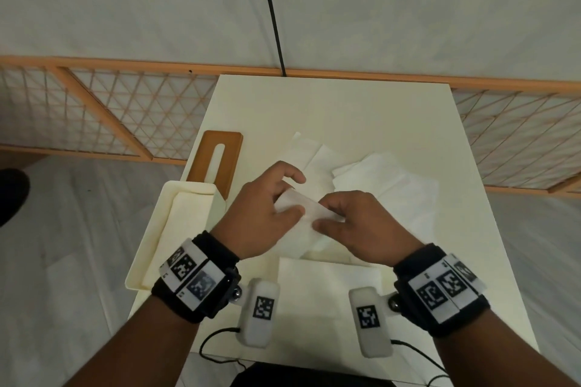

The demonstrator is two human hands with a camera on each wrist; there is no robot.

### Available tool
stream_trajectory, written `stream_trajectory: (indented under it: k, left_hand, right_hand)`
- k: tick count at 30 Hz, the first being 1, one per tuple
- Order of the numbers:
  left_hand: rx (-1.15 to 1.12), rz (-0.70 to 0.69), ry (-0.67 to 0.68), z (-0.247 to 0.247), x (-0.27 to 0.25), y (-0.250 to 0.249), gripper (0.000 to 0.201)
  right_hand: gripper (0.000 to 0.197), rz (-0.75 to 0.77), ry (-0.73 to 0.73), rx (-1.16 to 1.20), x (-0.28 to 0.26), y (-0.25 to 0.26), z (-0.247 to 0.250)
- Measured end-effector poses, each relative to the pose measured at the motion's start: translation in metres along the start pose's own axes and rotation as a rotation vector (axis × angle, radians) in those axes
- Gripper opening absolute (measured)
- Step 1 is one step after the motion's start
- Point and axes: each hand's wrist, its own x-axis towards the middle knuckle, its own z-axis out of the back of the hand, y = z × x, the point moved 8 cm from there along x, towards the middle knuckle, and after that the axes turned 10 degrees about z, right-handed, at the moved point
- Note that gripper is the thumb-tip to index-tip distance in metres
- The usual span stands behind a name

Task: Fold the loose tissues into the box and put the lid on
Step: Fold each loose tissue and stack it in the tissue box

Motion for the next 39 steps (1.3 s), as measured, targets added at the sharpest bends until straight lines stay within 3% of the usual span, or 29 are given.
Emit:
stream_trajectory:
  k: [2, 7, 10, 14, 16, 19, 24, 26, 29, 31, 35, 39]
  left_hand:
    - [-0.047, 0.036, -0.045, 0.015, 0.0, 0.01, 0.036]
    - [-0.053, 0.161, -0.173, 0.036, -0.002, 0.047, 0.033]
    - [-0.166, 0.249, -0.221, 0.037, -0.006, 0.068, 0.036]
    - [-0.319, 0.366, -0.268, 0.026, -0.013, 0.095, 0.036]
    - [-0.335, 0.387, -0.219, 0.012, -0.014, 0.102, 0.032]
    - [-0.225, 0.367, -0.148, -0.006, -0.012, 0.109, 0.021]
    - [-0.082, 0.317, -0.176, -0.013, -0.014, 0.112, 0.023]
    - [-0.078, 0.339, -0.147, -0.019, -0.016, 0.115, 0.02]
    - [-0.191, 0.416, -0.055, -0.034, -0.021, 0.123, 0.026]
    - [-0.228, 0.481, 0.028, -0.047, -0.026, 0.133, 0.034]
    - [0.061, 0.515, 0.072, -0.066, -0.029, 0.165, 0.027]
    - [0.142, 0.521, 0.058, -0.079, -0.032, 0.181, 0.026]
  right_hand:
    - [0.014, -0.041, 0.05, -0.033, -0.004, -0.009, 0.004]
    - [0.014, -0.137, 0.155, 0.143, -0.024, -0.033, 0.011]
    - [0.016, -0.217, 0.029, 0.368, -0.033, -0.048, 0.021]
    - [0.016, -0.332, -0.328, 0.733, -0.046, -0.073, 0.025]
    - [0.027, -0.374, -0.335, 0.869, -0.052, -0.079, 0.009]
    - [0.052, -0.434, -0.232, 0.908, -0.058, -0.08, -0.019]
    - [0.03, -0.497, -0.454, 1.217, -0.069, -0.089, -0.016]
    - [0.03, -0.454, -0.381, 1.13, -0.07, -0.085, -0.015]
    - [0.051, -0.398, -0.229, 0.702, -0.077, -0.09, -0.015]
    - [0.045, -0.415, -0.179, 0.538, -0.087, -0.103, -0.02]
    - [0.032, -0.533, -0.038, 0.26, -0.112, -0.142, -0.044]
    - [0.033, -0.562, -0.022, 0.088, -0.119, -0.16, -0.05]
